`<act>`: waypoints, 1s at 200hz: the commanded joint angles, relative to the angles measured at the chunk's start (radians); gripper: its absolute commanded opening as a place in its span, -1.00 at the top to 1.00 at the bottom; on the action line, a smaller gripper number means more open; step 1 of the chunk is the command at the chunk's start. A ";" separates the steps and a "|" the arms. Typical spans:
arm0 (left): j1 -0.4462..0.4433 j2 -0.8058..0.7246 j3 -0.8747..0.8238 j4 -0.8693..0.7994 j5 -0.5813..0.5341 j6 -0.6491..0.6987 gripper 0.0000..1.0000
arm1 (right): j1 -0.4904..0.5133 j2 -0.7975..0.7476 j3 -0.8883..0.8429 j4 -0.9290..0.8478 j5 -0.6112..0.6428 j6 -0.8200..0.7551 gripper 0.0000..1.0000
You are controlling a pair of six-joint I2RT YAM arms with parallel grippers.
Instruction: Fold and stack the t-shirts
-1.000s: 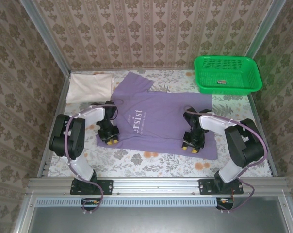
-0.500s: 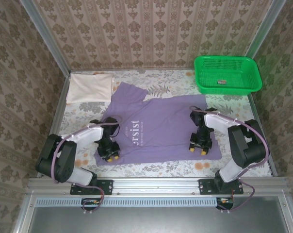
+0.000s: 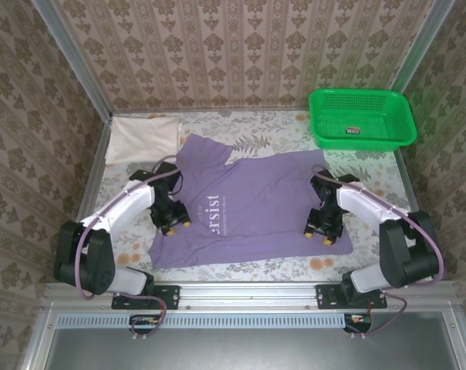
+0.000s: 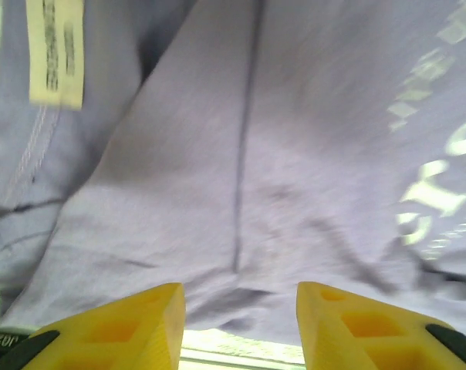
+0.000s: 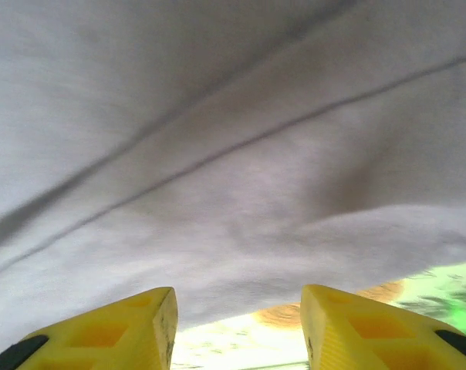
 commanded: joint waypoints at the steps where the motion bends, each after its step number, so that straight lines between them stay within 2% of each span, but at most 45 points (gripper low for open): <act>1: 0.047 0.015 0.036 -0.019 0.066 0.071 0.13 | 0.036 -0.114 -0.010 0.184 -0.131 0.046 0.06; 18: 0.099 0.023 0.031 -0.017 0.098 0.094 0.23 | 0.103 -0.169 -0.021 0.354 -0.182 0.061 0.07; 43: 0.160 0.024 0.002 -0.045 0.034 0.127 0.39 | 0.254 -0.119 0.060 0.488 -0.147 0.026 0.05; 75: 0.253 0.019 -0.094 0.013 0.079 0.134 0.51 | 0.466 0.146 0.333 0.444 -0.121 -0.097 0.06; 117: 0.335 0.054 -0.165 0.099 0.118 0.141 0.61 | 0.702 0.489 0.734 0.253 -0.116 -0.265 0.15; 146: 0.372 0.087 -0.196 0.151 0.160 0.144 0.62 | 0.787 0.649 0.933 0.151 -0.144 -0.328 0.25; 200: 0.414 0.152 -0.200 0.192 0.202 0.184 0.62 | 0.841 0.830 1.124 0.065 -0.142 -0.341 0.20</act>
